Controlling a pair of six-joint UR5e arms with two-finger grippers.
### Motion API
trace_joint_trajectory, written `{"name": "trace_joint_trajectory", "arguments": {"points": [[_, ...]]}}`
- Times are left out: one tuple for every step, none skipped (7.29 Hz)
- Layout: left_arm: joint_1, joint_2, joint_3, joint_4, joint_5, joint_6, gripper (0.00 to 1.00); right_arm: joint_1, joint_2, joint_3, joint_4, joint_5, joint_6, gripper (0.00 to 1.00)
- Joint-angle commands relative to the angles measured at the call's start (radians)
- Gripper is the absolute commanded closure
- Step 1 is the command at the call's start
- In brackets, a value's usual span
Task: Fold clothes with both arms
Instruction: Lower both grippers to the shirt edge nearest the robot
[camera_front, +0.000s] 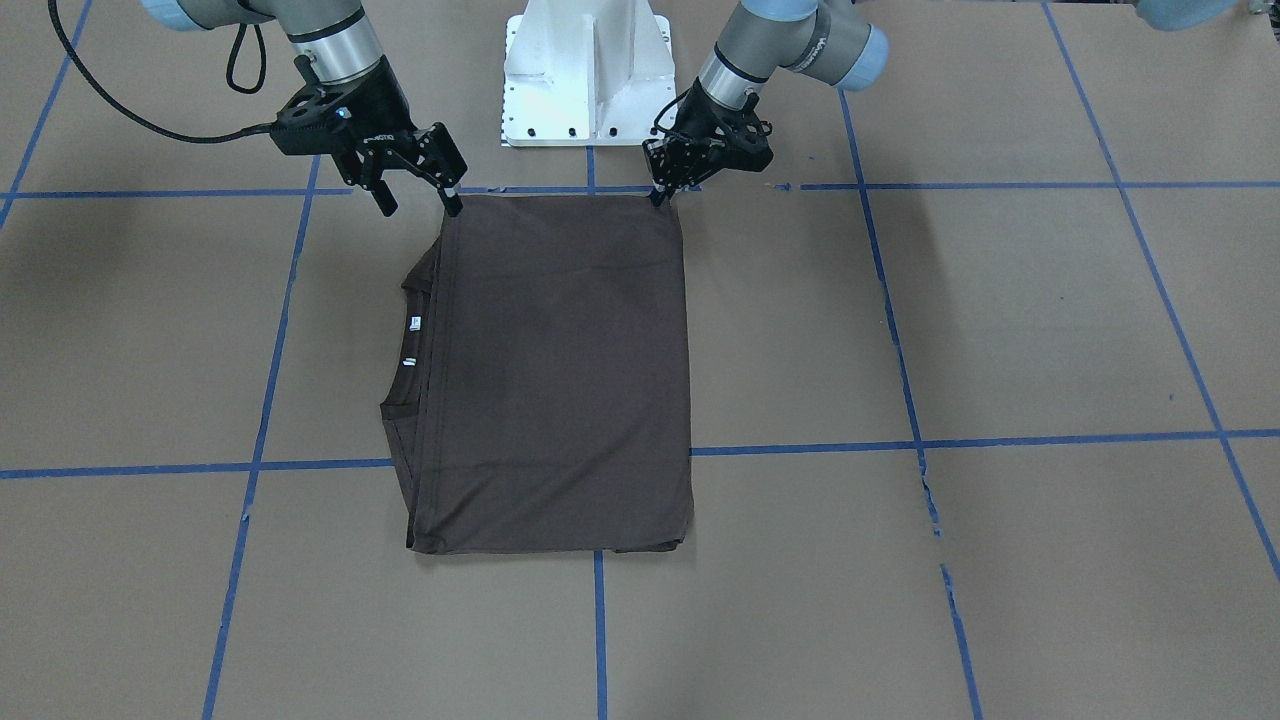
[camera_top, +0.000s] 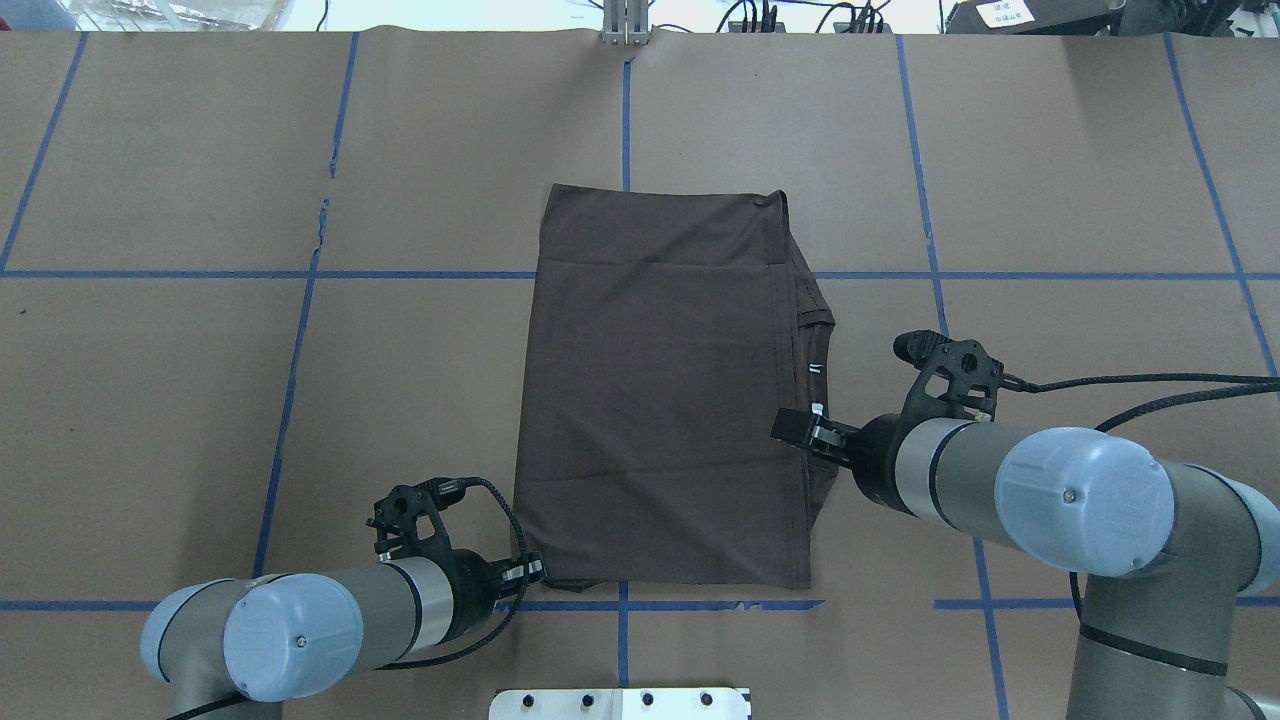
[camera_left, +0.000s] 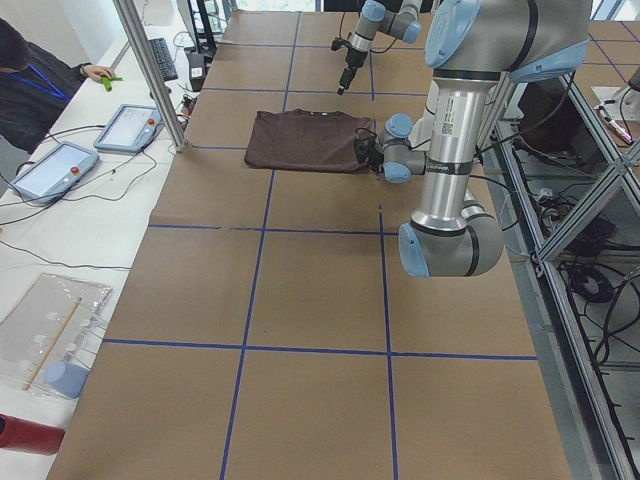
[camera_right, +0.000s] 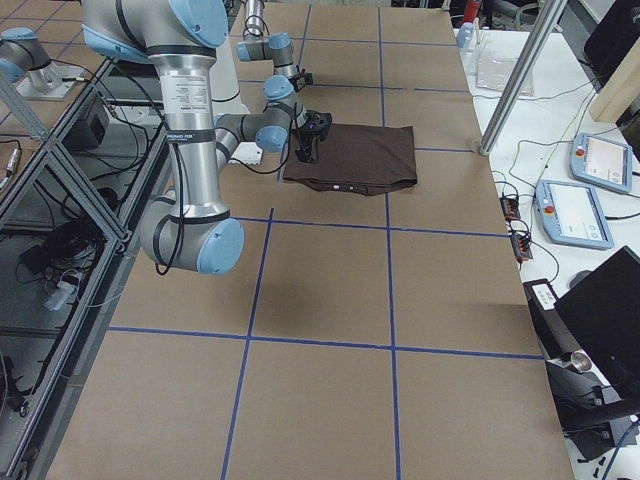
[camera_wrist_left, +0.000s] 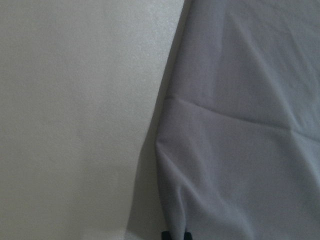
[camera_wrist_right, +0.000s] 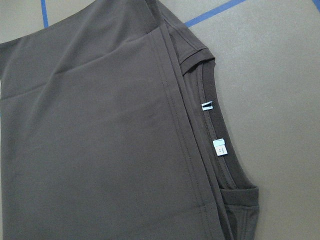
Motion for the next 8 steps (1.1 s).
{"name": "trace_joint_trajectory", "arguments": {"points": [[-0.002,-0.002,0.0,0.008,0.001,0.002,1.0,-0.055,-0.005,-0.001,-0.041,-0.099,0.026,0.02],[-0.002,-0.005,0.0,0.008,0.001,0.002,1.0,-0.104,0.017,0.0,-0.125,-0.155,0.139,0.04],[0.0,-0.007,-0.003,0.008,0.001,0.002,1.0,-0.145,0.07,-0.001,-0.211,-0.185,0.26,0.14],[0.0,-0.007,-0.009,0.008,0.001,0.002,1.0,-0.19,0.102,-0.006,-0.296,-0.187,0.358,0.19],[0.0,-0.007,-0.009,0.008,0.001,0.002,1.0,-0.225,0.16,-0.03,-0.377,-0.187,0.426,0.27],[0.0,-0.007,-0.012,0.008,0.003,0.002,1.0,-0.254,0.182,-0.065,-0.408,-0.187,0.509,0.33],[-0.002,-0.007,-0.028,0.008,0.012,0.002,1.0,-0.268,0.185,-0.088,-0.408,-0.188,0.517,0.34],[-0.002,-0.005,-0.038,0.008,0.012,0.002,1.0,-0.281,0.182,-0.104,-0.416,-0.19,0.551,0.34]]}}
